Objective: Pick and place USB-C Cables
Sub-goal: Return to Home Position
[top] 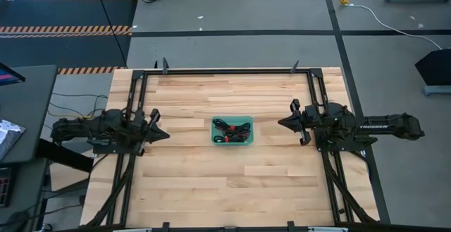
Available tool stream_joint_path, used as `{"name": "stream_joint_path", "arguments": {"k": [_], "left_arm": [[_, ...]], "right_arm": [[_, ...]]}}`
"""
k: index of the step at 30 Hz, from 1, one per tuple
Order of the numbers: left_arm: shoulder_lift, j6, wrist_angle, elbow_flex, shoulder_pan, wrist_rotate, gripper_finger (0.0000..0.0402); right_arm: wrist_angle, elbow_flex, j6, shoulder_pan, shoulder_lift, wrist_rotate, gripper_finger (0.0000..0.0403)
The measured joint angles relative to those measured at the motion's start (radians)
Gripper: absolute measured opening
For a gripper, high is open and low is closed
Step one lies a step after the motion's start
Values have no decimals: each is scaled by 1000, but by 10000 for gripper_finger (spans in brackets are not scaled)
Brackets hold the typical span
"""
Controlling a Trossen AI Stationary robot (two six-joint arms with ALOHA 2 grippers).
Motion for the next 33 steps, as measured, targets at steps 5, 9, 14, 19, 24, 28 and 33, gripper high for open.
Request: {"name": "stream_joint_path", "arguments": {"k": [5, 9, 14, 19, 24, 28, 33], "left_arm": [[0, -10, 86, -54, 0, -40, 8], [1, -31, 163, -108, 3, -45, 8], [0, -41, 165, -114, -1, -47, 8], [0, -36, 143, -115, -16, -55, 8], [1, -12, 136, -115, -17, -104, 9], [2, 51, 137, -115, -17, -143, 9], [2, 94, 137, -115, -17, -144, 13]], "right_arm": [[-28, 0, -30, -1, 1, -10, 5], [-52, 0, -32, -1, 1, 0, 5], [-68, 0, -30, -1, 2, 0, 5], [-72, 0, -26, 1, 4, 0, 5], [-74, 0, -34, 1, 4, 0, 5], [-73, 0, -40, 1, 4, 0, 5], [-73, 0, -26, 1, 4, 0, 5]]}}
